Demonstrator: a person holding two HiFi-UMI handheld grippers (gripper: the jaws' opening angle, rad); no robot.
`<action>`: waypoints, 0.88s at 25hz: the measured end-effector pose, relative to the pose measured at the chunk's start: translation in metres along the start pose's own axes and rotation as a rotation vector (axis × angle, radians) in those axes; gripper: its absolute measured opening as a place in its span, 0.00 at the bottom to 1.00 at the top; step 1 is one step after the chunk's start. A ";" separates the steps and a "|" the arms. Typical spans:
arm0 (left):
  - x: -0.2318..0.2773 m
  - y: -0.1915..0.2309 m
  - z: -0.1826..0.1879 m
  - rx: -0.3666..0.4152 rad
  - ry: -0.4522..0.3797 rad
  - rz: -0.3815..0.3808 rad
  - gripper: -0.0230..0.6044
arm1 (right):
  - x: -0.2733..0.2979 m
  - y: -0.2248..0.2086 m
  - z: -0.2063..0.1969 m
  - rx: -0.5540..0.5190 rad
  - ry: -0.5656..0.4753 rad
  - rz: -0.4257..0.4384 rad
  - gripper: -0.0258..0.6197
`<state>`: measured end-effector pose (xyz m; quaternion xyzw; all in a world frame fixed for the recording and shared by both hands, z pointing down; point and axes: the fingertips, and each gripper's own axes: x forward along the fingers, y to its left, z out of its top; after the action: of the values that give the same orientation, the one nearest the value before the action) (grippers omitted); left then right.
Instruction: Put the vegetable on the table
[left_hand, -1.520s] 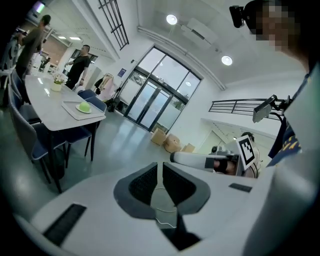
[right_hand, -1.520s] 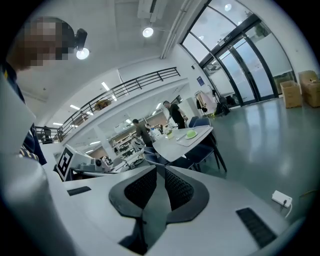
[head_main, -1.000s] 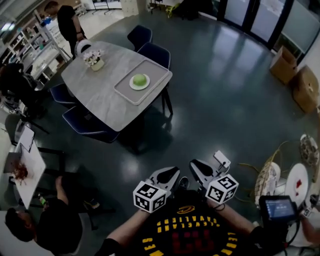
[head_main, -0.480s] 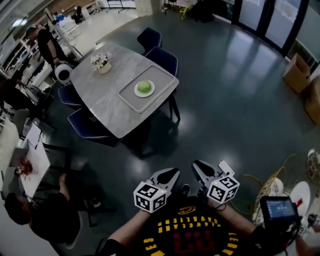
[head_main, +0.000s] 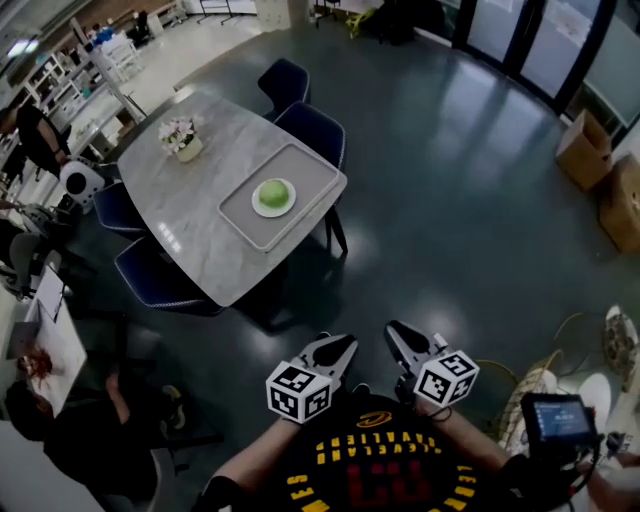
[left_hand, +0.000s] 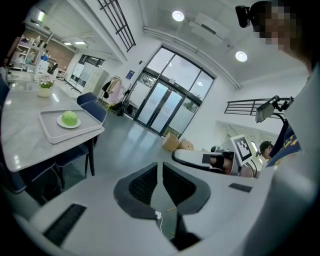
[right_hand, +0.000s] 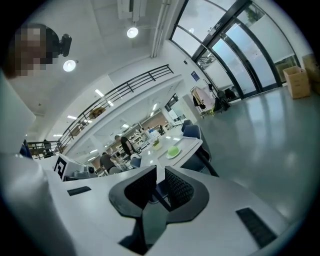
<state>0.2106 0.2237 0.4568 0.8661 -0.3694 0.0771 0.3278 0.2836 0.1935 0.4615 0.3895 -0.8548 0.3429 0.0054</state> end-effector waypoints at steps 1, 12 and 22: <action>0.007 0.005 0.008 0.006 0.005 -0.014 0.10 | 0.008 -0.005 0.007 0.002 -0.005 -0.012 0.13; 0.046 0.087 0.094 -0.030 -0.021 -0.079 0.10 | 0.103 -0.025 0.072 -0.023 0.015 -0.064 0.13; 0.057 0.157 0.131 -0.121 -0.058 -0.022 0.09 | 0.177 -0.033 0.097 -0.030 0.094 -0.025 0.13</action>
<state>0.1285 0.0280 0.4577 0.8506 -0.3731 0.0258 0.3695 0.2074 0.0037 0.4557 0.3833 -0.8538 0.3477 0.0555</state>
